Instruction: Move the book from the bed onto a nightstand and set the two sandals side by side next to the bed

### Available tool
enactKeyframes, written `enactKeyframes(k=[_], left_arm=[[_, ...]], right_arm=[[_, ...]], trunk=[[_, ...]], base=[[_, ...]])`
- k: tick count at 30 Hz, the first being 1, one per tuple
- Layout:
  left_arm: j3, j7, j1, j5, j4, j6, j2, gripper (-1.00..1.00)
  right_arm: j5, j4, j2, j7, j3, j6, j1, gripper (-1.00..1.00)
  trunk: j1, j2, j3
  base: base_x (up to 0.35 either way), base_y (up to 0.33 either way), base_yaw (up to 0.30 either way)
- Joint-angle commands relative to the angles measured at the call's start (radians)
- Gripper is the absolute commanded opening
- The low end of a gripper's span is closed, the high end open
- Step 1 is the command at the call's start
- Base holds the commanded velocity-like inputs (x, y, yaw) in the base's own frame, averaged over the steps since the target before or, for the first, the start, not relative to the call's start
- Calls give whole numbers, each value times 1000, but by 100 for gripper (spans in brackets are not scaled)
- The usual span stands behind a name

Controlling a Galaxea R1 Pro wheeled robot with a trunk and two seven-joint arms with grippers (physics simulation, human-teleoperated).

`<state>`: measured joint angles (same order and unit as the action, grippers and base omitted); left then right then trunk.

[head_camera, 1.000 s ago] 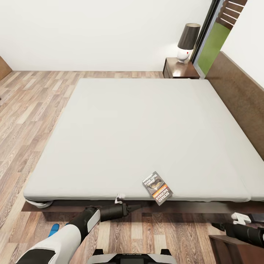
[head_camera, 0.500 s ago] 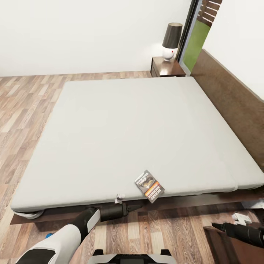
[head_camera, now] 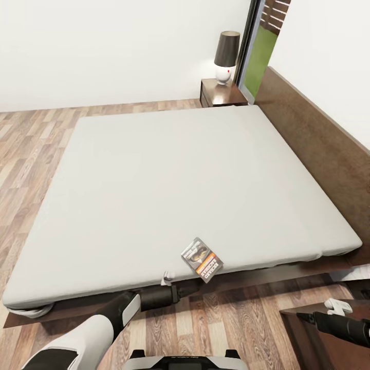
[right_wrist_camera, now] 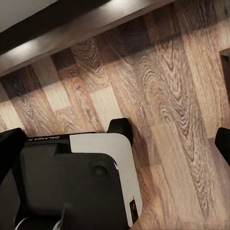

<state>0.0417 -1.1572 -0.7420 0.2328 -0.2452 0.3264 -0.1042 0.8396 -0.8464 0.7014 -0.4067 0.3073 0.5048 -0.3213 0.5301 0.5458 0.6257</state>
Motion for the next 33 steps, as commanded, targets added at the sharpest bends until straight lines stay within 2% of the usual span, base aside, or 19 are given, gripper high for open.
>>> enactKeyframes(k=[1, 6, 10, 11, 14, 16, 21, 24, 25, 31, 32, 33], left_arm=[[4, -2, 0, 8, 1, 10, 1, 100], [-4, 0, 0, 12, 25, 5, 6, 100], [-46, 9, 0, 49, 68, -27, 14, 100], [-72, 43, 0, 80, 103, -71, 17, 100], [-87, 95, 0, 111, 125, -111, 18, 100], [-89, 107, 0, 119, 129, -118, 17, 100], [-93, 122, 0, 130, 134, -130, 17, 100], [-93, 123, 0, 131, 135, -131, 17, 100], [-92, 123, 0, 131, 135, -131, 17, 100], [-92, 123, 0, 131, 135, -132, 17, 100], [-92, 123, 0, 131, 135, -132, 17, 100], [-92, 123, 0, 131, 135, -132, 16, 100]], right_arm=[[6, 0, 1, 0, 3, 3, -1, 100], [6, -3, 1, 0, 3, 3, -1, 100], [6, -8, 1, 0, 3, 3, -1, 100], [6, -12, 2, -1, 3, 3, -1, 100], [8, -34, 2, -13, 2, 5, -1, 100], [8, -43, 3, -29, 2, 5, -1, 100], [9, -56, 9, -190, 0, 34, -1, 100], [9, -58, 11, -294, -3, 114, -1, 100], [9, -60, 12, -348, -6, 158, -1, 100], [10, -68, 14, -467, -25, 279, -1, 100], [13, -81, 14, -491, -46, 317, -1, 100], [15, -101, 15, -504, -88, 352, -1, 100]], trunk=[[0, 1, 1], [0, 1, 1], [0, 1, 1], [0, 1, 1], [0, 1, 1], [0, 1, 1], [0, 1, 1], [0, 1, 1], [0, 1, 1], [0, 1, 1], [0, 1, 1], [0, 1, 1]], base=[[0, 0, -6], [0, 0, -2], [0, 0, 0], [0, 0, 0], [0, 0, 0], [0, 0, 0], [0, 0, 0], [0, 0, 0], [0, 0, 0], [0, 0, 0], [0, 0, 0], [0, 0, 0]])
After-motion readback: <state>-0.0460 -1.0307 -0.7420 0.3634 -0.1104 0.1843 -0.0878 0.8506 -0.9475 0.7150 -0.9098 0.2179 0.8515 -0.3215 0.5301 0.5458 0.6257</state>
